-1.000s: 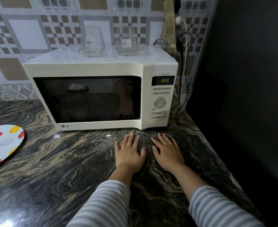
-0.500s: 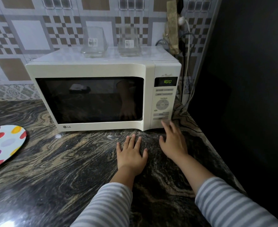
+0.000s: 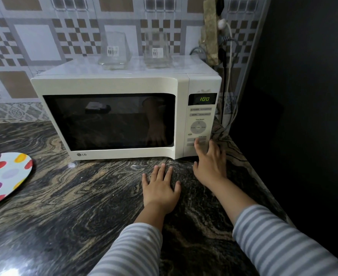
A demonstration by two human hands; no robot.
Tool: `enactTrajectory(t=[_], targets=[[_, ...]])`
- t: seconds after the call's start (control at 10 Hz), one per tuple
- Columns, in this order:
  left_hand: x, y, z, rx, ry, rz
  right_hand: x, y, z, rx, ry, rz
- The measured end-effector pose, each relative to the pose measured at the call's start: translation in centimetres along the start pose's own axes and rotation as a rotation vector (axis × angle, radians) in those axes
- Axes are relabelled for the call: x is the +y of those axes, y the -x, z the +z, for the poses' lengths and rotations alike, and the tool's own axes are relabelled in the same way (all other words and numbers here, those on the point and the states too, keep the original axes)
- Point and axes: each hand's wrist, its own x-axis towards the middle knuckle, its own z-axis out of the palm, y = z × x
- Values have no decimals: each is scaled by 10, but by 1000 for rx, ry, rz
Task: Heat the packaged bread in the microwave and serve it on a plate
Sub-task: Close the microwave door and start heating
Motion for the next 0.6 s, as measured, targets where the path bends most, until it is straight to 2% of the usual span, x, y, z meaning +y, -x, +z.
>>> enactTrajectory(t=[0.1,0.4,0.5,0.6], targets=[[0,1,0,5,-4,0,-1,-1,-2,-54,18,9],[1,-1,0,-6,2,-3,5,12,-2,-43,-85,-2],[1,-5,-10,27,63,-15,5,6,-21,40,-124,-28],[1,-16,-38,230,79,-20,5,-7,-54,156,-201,-96]])
